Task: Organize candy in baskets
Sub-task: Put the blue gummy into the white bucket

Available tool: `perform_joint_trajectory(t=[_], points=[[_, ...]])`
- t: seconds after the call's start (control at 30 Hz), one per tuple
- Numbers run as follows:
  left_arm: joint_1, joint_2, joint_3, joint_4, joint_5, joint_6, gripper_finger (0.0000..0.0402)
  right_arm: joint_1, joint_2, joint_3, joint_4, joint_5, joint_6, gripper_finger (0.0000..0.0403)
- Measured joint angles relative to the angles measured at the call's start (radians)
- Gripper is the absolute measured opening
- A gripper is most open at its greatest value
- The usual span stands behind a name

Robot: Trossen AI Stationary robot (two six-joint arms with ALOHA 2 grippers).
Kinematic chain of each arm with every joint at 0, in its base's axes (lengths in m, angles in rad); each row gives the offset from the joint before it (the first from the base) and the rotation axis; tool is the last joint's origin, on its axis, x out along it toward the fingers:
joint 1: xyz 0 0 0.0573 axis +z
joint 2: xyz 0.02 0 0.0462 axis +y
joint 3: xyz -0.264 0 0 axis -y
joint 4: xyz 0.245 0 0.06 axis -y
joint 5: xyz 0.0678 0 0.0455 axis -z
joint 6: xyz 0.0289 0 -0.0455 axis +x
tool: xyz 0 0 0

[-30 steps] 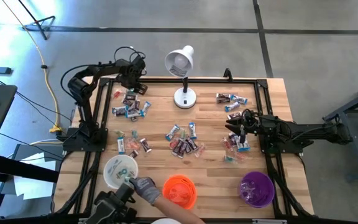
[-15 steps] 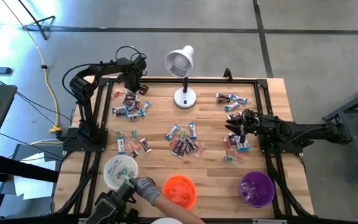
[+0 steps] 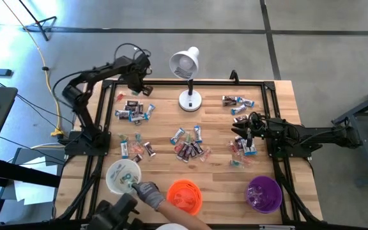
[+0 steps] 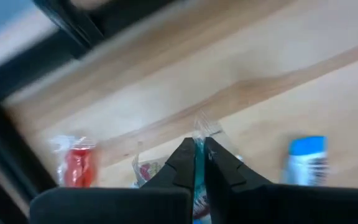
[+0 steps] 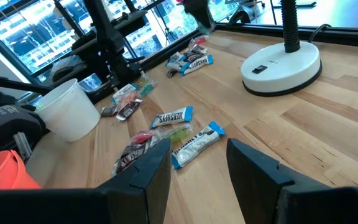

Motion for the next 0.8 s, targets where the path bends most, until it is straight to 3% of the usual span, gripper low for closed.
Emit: perform_joint_trajectory(t=[0.37,0.6,0.8], points=[[-0.004,-0.299,0.002,-0.059,-0.018,-0.123,0.0003,0.000,0.000,0.000,0.000,0.000,0.000,0.0152],[-0.004,-0.360,0.002,-0.225,0.020,-0.081,0.0006,0.000,0.000,0.000,0.000,0.000,0.000,0.0152],[-0.016,-0.359,0.002,-0.413,0.124,-0.052,0.0007,0.000,0.000,0.000,0.000,0.000,0.000,0.0152]])
